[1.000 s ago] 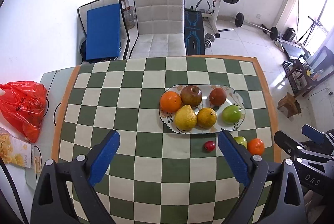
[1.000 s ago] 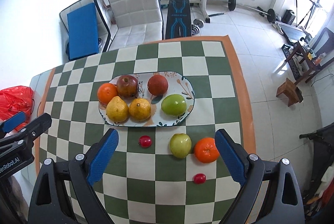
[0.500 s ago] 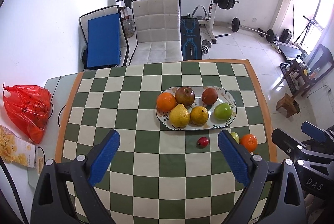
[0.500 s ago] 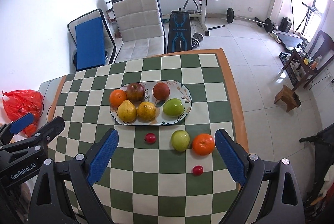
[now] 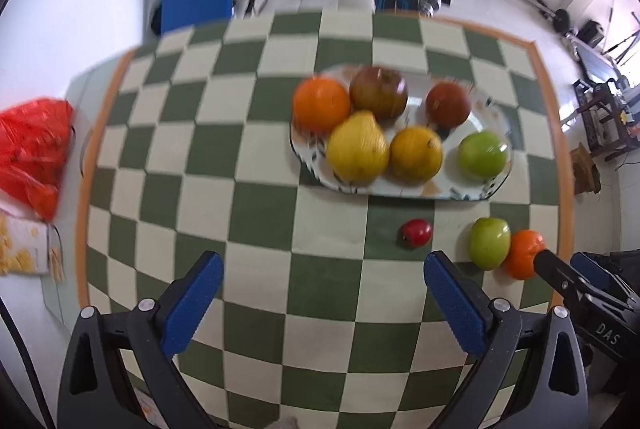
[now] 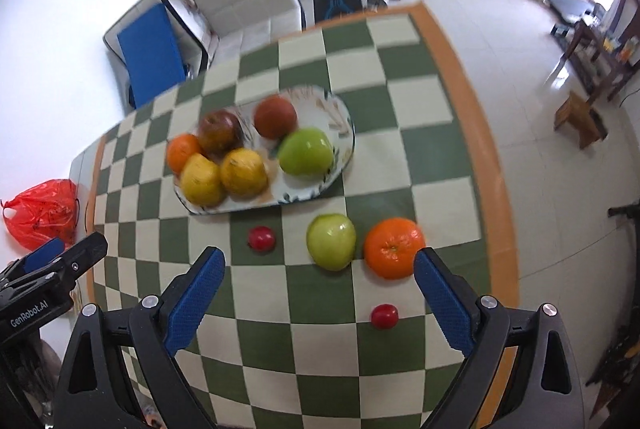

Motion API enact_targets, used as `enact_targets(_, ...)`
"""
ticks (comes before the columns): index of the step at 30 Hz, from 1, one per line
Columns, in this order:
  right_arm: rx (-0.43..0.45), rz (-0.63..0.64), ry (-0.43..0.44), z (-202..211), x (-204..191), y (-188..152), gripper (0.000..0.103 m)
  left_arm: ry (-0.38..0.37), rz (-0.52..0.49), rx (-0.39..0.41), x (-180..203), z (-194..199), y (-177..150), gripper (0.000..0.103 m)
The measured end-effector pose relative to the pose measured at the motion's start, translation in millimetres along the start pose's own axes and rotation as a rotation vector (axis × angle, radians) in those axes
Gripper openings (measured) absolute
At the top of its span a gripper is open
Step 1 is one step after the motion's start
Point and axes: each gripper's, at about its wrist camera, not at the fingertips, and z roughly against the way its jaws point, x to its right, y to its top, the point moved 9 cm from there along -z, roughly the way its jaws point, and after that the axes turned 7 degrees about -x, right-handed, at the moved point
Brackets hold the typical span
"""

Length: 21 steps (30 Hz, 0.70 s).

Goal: Organize fruits
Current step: 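Lift both grippers away from the plate, then grasp the green apple with the left gripper while the right grasps the orange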

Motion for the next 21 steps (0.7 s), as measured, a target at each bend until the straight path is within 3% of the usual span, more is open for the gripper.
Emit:
enact_targets(3,-0.069,-0.005,-0.003,-46.0,15.5,4.1,0.097,-0.002,0.012,-0.064,5.3,-26.8,-4.1,0.103)
enact_targets(8,-0.092,-0.048,-0.104,-77.8,53.8,9.6,0.097,-0.045,0.003,-0.118,26.5,-50.3,-6.5,0.103)
enact_targets(12,-0.143,-0.093,-0.065,-101.3,74.9,3.2,0.089,-0.067,-0.055,-0.142,51.4,-60.1,-2.5,0.103)
enact_targets(15,-0.183,-0.15,0.032,-121.2,82.6,-1.8,0.078,-0.085,-0.078,-0.158,66.4,-62.9,-0.2,0.103)
enact_targets(17,-0.158,-0.178,0.078,-125.1,88.2,1.0,0.073,-0.11,-0.098,-0.167,80.0,-63.1,1.2,0.103)
enact_targets(18,-0.164,-0.186,0.082,-127.1,91.6,0.7,0.068,-0.123,-0.113,-0.173,89.9,-63.4,1.6,0.103)
enact_targets(21,-0.159,-0.204,0.072,-124.8,100.1,-1.6,0.067,-0.167,-0.148,-0.198,117.1,-64.8,1.9,0.103)
